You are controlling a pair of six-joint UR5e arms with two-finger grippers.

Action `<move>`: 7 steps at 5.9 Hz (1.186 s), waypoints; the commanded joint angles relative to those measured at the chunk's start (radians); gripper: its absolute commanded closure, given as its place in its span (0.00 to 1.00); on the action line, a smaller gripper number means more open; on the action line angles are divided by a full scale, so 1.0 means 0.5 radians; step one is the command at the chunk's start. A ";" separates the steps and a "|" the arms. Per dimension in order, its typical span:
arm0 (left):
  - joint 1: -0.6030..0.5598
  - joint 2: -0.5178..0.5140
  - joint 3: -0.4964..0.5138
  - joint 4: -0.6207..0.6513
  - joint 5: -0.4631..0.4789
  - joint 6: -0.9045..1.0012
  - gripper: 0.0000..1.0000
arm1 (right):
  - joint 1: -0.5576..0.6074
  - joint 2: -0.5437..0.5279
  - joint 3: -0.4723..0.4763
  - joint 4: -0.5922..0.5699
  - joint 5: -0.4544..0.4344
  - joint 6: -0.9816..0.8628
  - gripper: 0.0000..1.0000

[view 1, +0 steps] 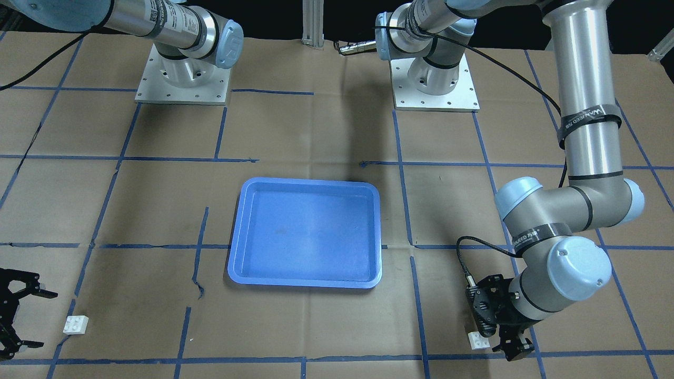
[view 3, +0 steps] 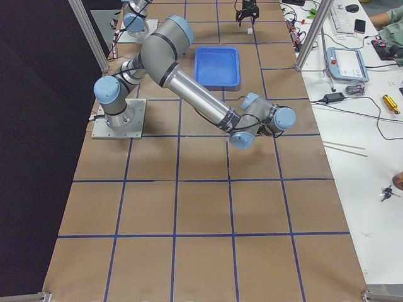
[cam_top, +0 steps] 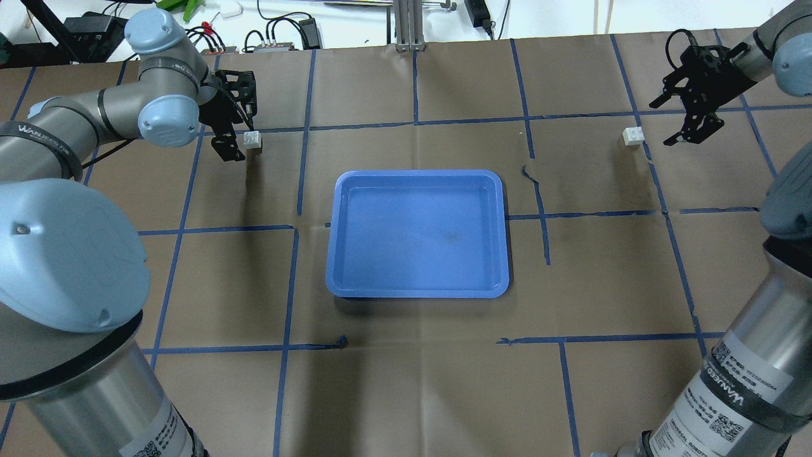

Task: Assemble white blocks and place on blue tray

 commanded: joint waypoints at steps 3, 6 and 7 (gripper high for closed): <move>0.000 -0.125 0.046 0.048 -0.016 0.012 0.11 | 0.028 0.055 0.059 -0.002 0.064 -0.046 0.01; -0.012 -0.085 0.080 0.027 -0.016 0.021 1.00 | 0.028 0.052 0.053 -0.024 0.061 -0.043 0.12; -0.034 0.012 0.077 -0.089 -0.010 0.021 1.00 | 0.028 0.048 0.053 -0.027 0.058 -0.040 0.18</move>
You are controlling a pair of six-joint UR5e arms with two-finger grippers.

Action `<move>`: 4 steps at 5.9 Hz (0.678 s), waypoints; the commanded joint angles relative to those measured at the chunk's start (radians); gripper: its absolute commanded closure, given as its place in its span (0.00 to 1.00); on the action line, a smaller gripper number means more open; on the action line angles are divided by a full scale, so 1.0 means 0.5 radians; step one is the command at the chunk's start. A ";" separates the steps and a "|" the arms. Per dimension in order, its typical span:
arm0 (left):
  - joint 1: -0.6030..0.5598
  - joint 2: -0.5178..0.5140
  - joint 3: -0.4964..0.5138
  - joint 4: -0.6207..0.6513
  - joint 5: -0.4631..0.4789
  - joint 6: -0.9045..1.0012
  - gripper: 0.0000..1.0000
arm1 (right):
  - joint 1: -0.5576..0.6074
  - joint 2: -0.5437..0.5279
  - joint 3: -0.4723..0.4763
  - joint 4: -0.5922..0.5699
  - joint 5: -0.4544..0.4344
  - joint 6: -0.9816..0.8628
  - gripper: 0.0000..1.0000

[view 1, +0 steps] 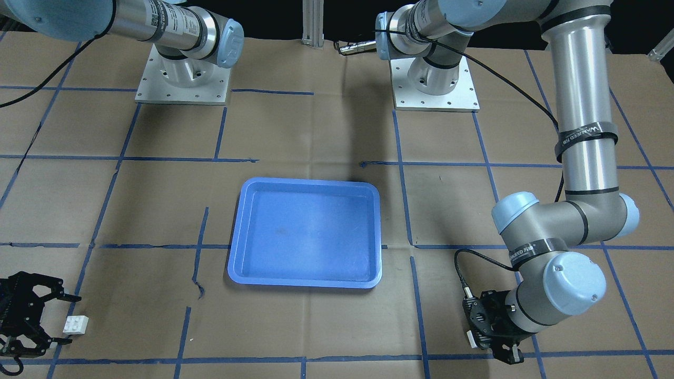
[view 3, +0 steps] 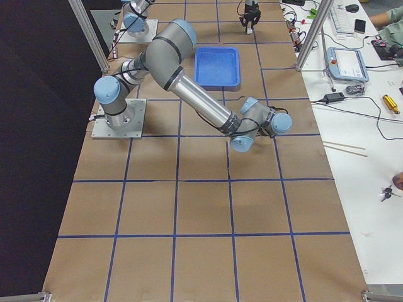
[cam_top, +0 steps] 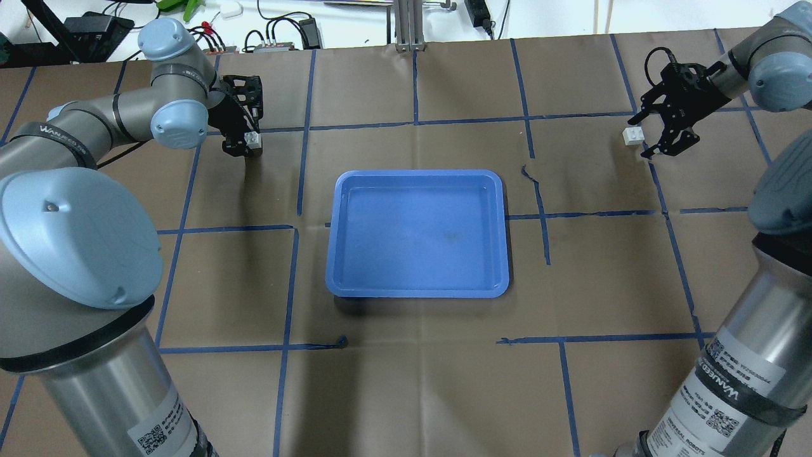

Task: Assemble white blocks and place on blue tray

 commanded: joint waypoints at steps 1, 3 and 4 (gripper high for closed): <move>-0.091 0.165 0.002 -0.211 0.014 -0.001 1.00 | 0.000 0.000 0.001 -0.009 -0.002 -0.003 0.24; -0.387 0.306 -0.062 -0.301 0.020 -0.074 1.00 | 0.000 -0.003 0.001 -0.012 -0.002 -0.003 0.37; -0.571 0.374 -0.126 -0.332 0.023 -0.269 1.00 | 0.000 -0.003 -0.002 -0.012 -0.002 -0.003 0.44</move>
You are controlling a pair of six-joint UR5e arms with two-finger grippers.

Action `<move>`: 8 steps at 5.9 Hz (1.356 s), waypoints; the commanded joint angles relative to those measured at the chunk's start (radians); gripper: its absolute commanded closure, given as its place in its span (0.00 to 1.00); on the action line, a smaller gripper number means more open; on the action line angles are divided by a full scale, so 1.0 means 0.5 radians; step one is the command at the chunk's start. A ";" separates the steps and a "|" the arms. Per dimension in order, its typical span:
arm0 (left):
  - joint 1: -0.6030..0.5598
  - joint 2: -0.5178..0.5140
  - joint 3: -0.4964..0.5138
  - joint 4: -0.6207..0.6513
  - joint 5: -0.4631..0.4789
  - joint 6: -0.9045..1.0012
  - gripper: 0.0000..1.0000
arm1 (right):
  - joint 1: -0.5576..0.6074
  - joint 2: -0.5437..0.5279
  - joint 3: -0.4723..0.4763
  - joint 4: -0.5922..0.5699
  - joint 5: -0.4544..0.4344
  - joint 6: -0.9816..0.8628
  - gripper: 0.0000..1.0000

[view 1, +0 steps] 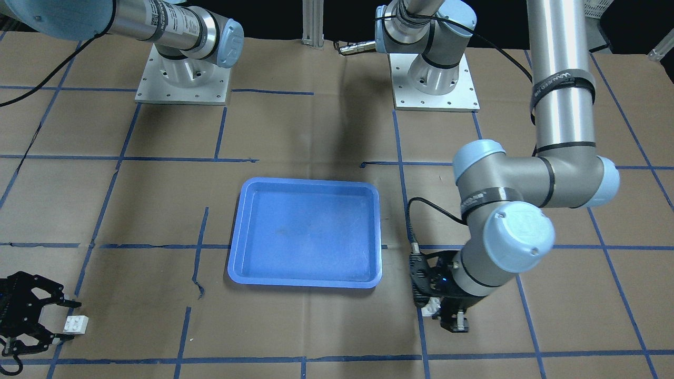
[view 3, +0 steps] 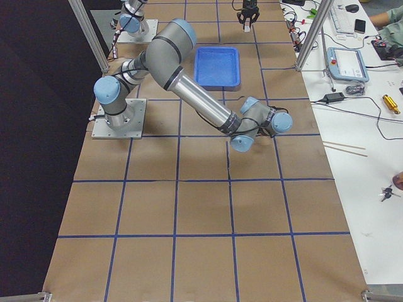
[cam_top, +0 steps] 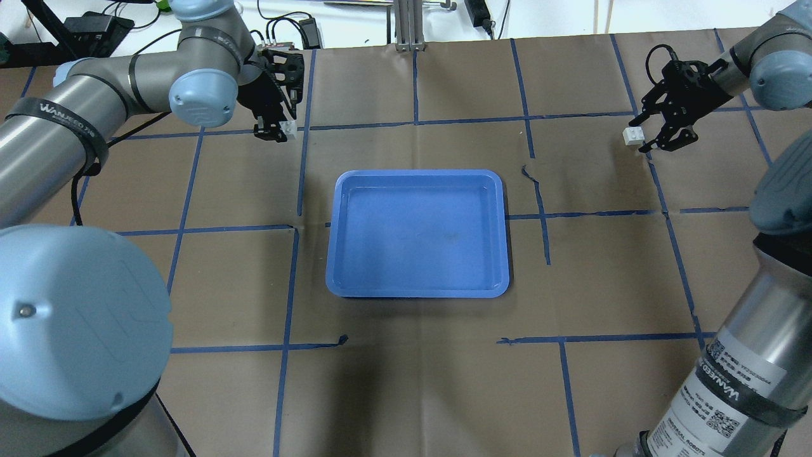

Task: Assemble white blocks and place on blue tray

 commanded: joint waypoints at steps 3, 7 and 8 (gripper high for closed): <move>-0.541 0.173 -0.439 0.103 0.003 -0.680 1.00 | 0.000 -0.007 -0.008 -0.025 0.000 0.002 0.65; -0.711 0.136 -0.673 0.333 0.006 -0.847 1.00 | 0.012 -0.150 -0.023 0.002 0.018 0.121 0.73; -0.714 0.100 -0.670 0.352 0.009 -0.850 0.97 | 0.058 -0.242 -0.005 0.057 0.049 0.153 0.73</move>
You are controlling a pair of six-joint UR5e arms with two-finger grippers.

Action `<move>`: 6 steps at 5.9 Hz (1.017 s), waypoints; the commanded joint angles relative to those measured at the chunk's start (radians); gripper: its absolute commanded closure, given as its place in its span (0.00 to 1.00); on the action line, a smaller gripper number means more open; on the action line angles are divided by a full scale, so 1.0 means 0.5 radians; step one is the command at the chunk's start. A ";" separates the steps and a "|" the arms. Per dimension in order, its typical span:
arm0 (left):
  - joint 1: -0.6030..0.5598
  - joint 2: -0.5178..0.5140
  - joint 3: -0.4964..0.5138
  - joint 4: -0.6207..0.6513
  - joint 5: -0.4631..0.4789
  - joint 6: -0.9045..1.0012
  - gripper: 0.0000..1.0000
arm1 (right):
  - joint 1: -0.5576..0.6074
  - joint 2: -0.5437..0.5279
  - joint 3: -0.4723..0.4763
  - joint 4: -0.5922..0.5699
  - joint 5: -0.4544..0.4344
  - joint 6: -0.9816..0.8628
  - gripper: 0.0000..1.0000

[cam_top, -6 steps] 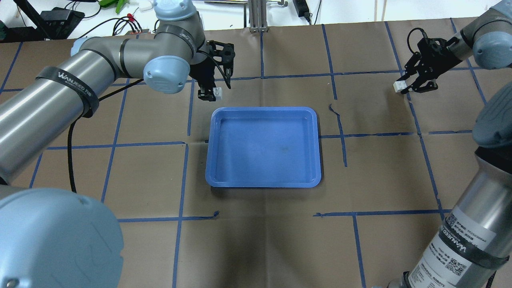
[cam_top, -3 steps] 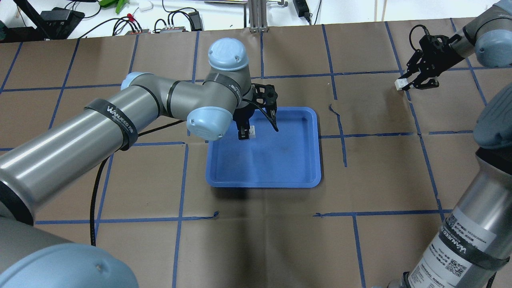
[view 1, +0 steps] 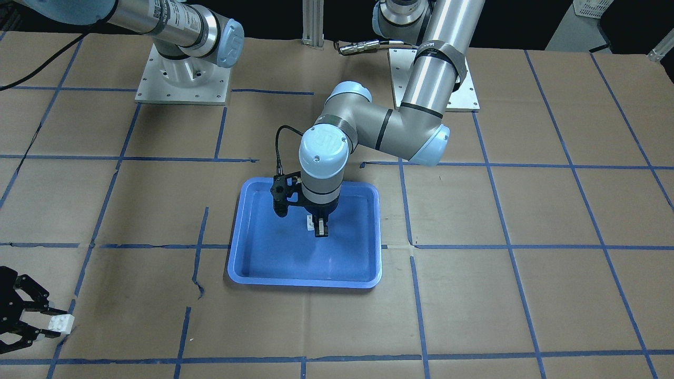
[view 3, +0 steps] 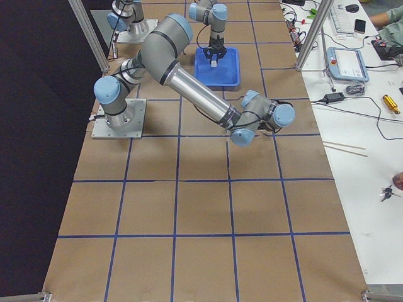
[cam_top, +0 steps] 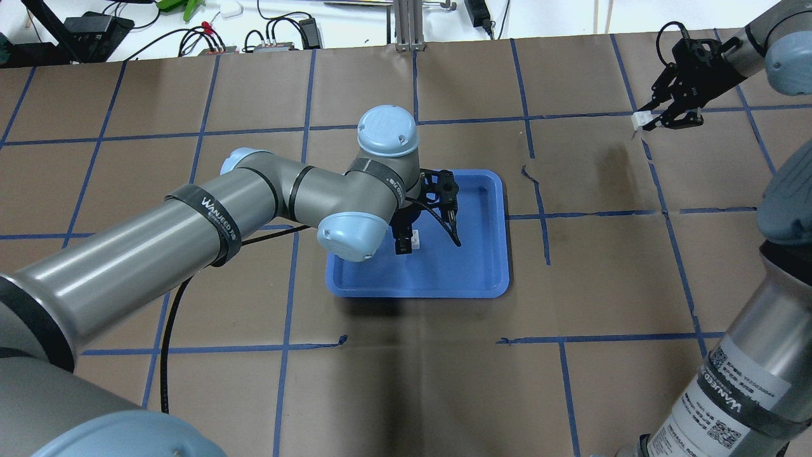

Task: Assemble white blocks and place on blue tray

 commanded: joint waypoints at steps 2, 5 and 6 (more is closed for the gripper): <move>-0.005 -0.045 -0.001 0.057 0.008 -0.006 0.13 | 0.071 -0.321 0.079 0.287 0.024 0.075 0.74; 0.074 0.212 0.042 -0.272 0.014 -0.046 0.04 | 0.162 -0.741 0.551 0.261 0.045 0.219 0.75; 0.187 0.471 0.039 -0.596 0.017 -0.159 0.04 | 0.220 -0.757 0.583 0.228 0.045 0.235 0.75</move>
